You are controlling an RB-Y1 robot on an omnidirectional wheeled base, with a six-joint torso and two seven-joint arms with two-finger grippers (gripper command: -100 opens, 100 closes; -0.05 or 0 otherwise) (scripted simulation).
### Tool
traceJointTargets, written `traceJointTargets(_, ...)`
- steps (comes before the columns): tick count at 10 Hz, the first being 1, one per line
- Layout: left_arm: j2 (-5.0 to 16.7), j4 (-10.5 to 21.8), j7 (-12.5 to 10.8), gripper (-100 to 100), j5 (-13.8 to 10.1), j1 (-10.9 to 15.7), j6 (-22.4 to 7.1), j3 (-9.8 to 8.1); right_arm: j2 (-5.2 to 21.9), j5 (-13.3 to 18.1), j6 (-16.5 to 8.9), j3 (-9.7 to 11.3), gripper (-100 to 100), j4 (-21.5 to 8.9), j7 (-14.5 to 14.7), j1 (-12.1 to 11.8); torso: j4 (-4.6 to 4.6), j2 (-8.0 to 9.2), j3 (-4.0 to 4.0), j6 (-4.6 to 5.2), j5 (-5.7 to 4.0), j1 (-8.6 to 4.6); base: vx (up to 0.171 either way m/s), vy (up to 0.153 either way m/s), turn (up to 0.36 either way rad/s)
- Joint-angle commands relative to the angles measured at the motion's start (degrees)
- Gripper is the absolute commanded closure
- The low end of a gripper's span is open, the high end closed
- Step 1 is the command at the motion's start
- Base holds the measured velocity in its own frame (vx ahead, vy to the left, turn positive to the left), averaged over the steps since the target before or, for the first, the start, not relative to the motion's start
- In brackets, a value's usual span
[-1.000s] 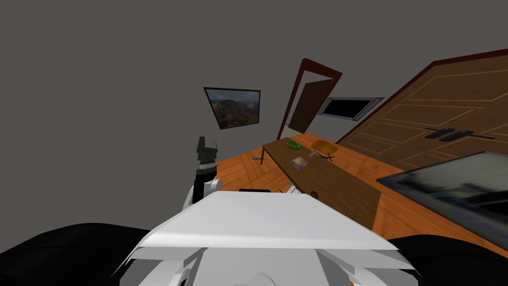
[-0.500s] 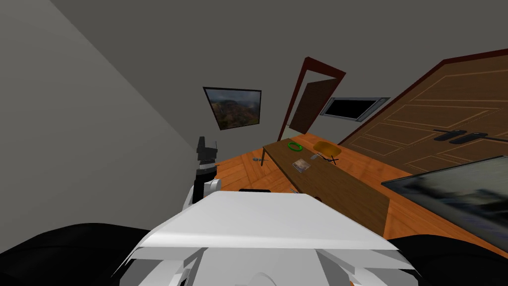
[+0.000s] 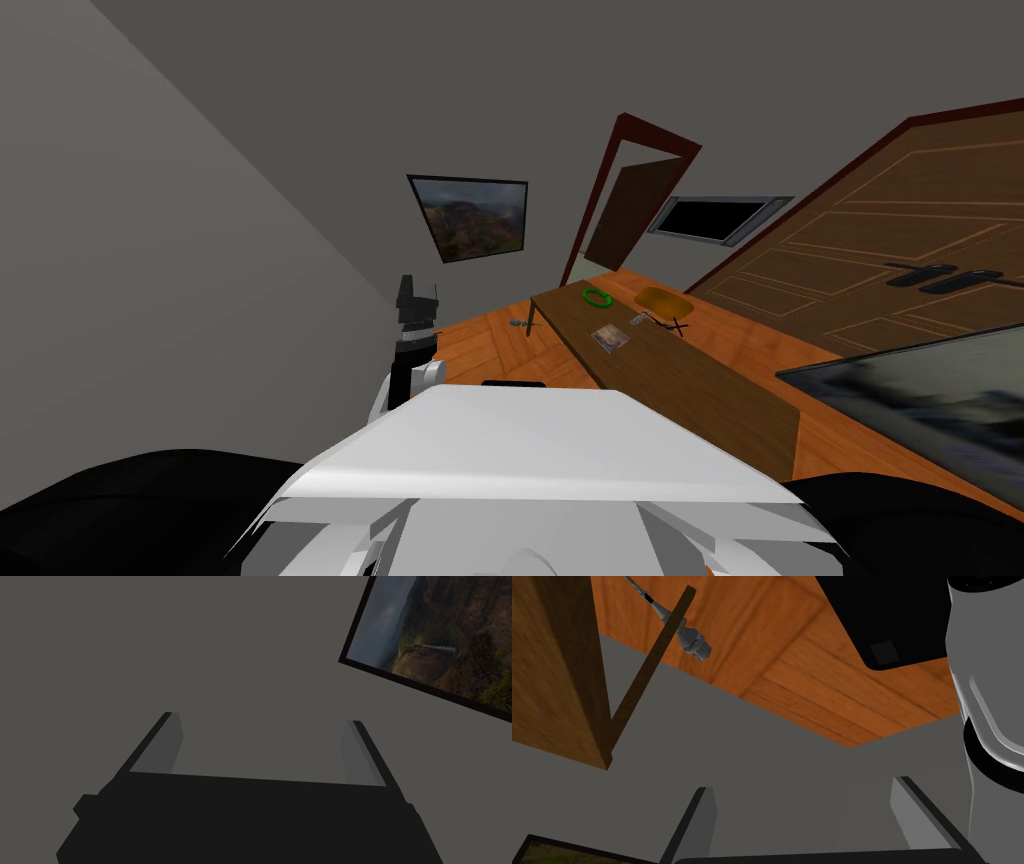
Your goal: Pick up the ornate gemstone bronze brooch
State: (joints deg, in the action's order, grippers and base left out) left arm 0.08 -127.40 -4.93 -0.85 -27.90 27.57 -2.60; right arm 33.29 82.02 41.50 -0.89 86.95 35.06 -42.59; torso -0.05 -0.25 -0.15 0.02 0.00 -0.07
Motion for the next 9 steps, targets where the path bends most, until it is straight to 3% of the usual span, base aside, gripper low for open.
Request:
traceJointTargets(1,0.0,0.0,0.0,0,0.0,0.0,0.0,0.0,0.19,1.23,0.05,0.34,-100,-1.61,0.07,1.39,0.0,0.0,0.0,0.0,0.0,0.0,0.031,-0.012,0.0)
traceJointTargets(4,0.0,0.0,0.0,0,0.0,0.0,0.0,0.0,4.07,6.08,1.55,0.29,-100,-6.13,2.51,1.72,0.02,0.08,0.04,0.0,0.0,0.0,0.062,-0.016,0.006)
traceJointTargets(7,0.0,0.0,0.0,0,0.0,0.0,0.0,0.0,5.9,10.33,2.23,0.29,-100,-8.27,3.6,1.95,-0.01,-0.04,-0.02,0.01,0.01,-0.02,0.081,-0.018,-0.001)
traceJointTargets(9,0.0,0.0,0.0,0,0.0,0.0,0.0,0.0,9.27,14.38,3.43,0.37,-100,-11.81,5.49,2.54,-0.01,-0.03,-0.02,0.0,-0.01,-0.08,0.105,-0.038,-0.007)
